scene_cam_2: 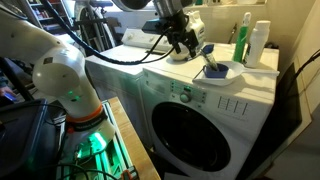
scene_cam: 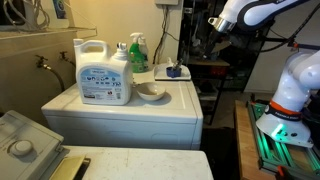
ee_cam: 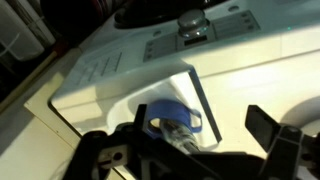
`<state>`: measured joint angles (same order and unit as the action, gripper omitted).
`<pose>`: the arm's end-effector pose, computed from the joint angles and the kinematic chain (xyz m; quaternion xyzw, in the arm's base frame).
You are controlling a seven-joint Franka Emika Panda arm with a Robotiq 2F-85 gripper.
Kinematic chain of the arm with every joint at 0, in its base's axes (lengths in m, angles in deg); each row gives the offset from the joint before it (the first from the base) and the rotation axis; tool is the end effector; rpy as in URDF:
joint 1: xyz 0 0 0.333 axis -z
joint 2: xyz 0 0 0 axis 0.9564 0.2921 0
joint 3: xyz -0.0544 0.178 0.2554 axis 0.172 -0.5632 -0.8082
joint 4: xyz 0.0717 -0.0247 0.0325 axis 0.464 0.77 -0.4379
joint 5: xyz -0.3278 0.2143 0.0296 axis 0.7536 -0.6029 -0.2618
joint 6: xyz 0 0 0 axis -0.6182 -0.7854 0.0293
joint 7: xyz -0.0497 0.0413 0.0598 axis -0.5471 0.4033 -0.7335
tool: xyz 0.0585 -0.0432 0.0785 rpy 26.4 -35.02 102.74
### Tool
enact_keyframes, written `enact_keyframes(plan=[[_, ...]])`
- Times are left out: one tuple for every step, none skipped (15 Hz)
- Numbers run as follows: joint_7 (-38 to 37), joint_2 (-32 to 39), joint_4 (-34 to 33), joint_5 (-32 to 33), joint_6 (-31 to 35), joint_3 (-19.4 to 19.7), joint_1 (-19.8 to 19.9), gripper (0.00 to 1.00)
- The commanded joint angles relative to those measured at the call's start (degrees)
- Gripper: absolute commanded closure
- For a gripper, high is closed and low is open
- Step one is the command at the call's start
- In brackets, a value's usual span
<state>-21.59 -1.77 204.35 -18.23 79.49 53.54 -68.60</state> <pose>0.3634 -0.0629 0.4502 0.9803 0.0305 0.1897 0.0463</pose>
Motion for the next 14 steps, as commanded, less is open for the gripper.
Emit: enact_keyframes(plan=[[-7.5,5.8,-5.2,0.6,1.3,-8.0,-2.0,0.00],[-13.5,7.6,-7.0,1.2,1.9,-11.7,-0.8,0.00],[-18.8,9.7,-8.8,2.7,3.2,-14.5,1.1,0.00],[-23.7,13.2,-11.7,3.0,3.3,-16.9,3.1,0.00],[-28.6,15.3,-13.4,5.0,3.9,-18.5,4.5,0.00],[-32.9,17.4,-14.9,6.5,3.3,-20.0,6.0,0.00],[-37.1,19.1,-16.4,8.1,2.6,-21.1,7.2,0.00],[-41.0,20.8,-17.4,9.7,2.2,-21.5,8.1,0.00],[-44.2,22.4,-18.9,9.9,1.4,-21.4,8.2,0.00],[-46.2,24.1,-21.0,10.0,0.7,-20.8,8.0,0.00],[-45.0,26.0,-23.2,8.6,0.6,-19.2,6.5,0.00],[-43.2,27.3,-26.4,8.5,-0.7,-18.0,5.6,0.00],[-42.6,28.4,-28.7,8.8,-2.1,-17.3,5.2,0.00],[-40.9,30.0,-33.0,10.2,-5.4,-16.6,5.0,0.00]])
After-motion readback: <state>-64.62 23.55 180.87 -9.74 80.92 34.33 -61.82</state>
